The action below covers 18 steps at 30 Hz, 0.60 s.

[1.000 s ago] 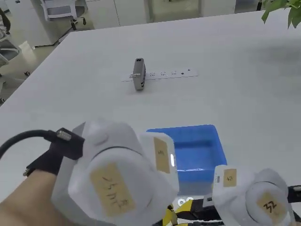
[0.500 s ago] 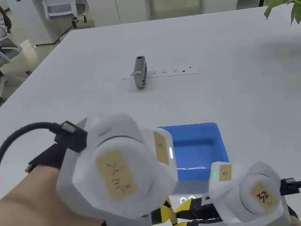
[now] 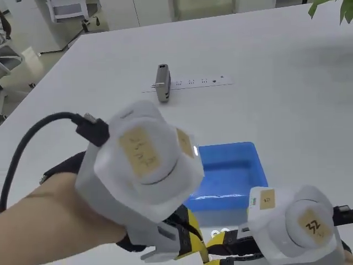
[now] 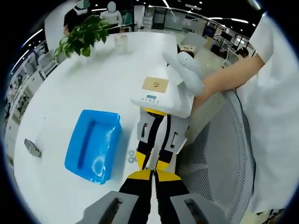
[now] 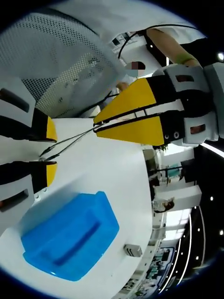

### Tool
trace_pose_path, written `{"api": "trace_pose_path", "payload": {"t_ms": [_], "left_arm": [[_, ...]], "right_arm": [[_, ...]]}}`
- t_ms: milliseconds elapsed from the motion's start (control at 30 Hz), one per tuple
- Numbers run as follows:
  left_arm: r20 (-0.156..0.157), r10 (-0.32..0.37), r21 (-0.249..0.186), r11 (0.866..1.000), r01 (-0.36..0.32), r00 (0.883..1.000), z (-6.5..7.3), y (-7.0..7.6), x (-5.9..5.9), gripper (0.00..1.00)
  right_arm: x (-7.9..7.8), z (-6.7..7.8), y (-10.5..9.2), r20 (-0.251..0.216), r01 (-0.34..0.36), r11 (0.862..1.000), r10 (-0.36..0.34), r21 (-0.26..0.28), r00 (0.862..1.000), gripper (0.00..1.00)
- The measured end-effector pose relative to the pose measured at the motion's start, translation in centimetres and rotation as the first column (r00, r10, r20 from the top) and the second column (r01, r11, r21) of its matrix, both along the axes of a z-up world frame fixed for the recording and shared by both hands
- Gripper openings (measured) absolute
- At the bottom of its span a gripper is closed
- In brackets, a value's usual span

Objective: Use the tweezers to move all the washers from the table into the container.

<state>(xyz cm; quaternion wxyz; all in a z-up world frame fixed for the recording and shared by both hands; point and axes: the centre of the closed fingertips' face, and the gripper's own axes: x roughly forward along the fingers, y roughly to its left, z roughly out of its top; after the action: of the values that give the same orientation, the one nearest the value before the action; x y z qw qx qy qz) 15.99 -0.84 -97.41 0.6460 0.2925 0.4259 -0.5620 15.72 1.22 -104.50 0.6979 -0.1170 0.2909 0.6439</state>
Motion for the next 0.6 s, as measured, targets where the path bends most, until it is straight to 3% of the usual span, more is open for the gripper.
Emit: {"api": "trace_pose_path", "payload": {"t_ms": [133,233,300,467,600], "left_arm": [[0.003,-0.013,0.028,1.0,0.013,1.0,-0.3,0.2,0.2,0.0],[0.007,-0.029,0.024,0.999,0.029,1.0,-0.3,0.1,0.2,0.0],[-0.001,-0.028,0.02,0.999,0.028,1.0,-0.3,0.0,0.0,0.0],[0.003,-0.041,0.019,0.999,0.041,0.999,-0.3,-0.2,-0.2,0.0],[-0.007,-0.017,-0.012,1.0,0.017,1.0,-0.3,-0.6,-0.2,0.0]], "right_arm": [[0.1,1.1,0.4,0.018,-0.01,0.999,0.009,0.037,1.0,0.15],[0.0,1.5,0.6,0.03,-0.028,0.998,0.027,0.05,0.999,0.15],[0.4,1.7,0.7,0.11,-0.052,0.997,0.047,0.051,0.993,0.12],[0.1,2.1,1.0,0.086,-0.062,0.995,0.055,0.08,0.995,0.11],[-0.1,1.5,1.0,0.11,-0.105,0.993,0.099,0.05,0.989,0.05]]}}
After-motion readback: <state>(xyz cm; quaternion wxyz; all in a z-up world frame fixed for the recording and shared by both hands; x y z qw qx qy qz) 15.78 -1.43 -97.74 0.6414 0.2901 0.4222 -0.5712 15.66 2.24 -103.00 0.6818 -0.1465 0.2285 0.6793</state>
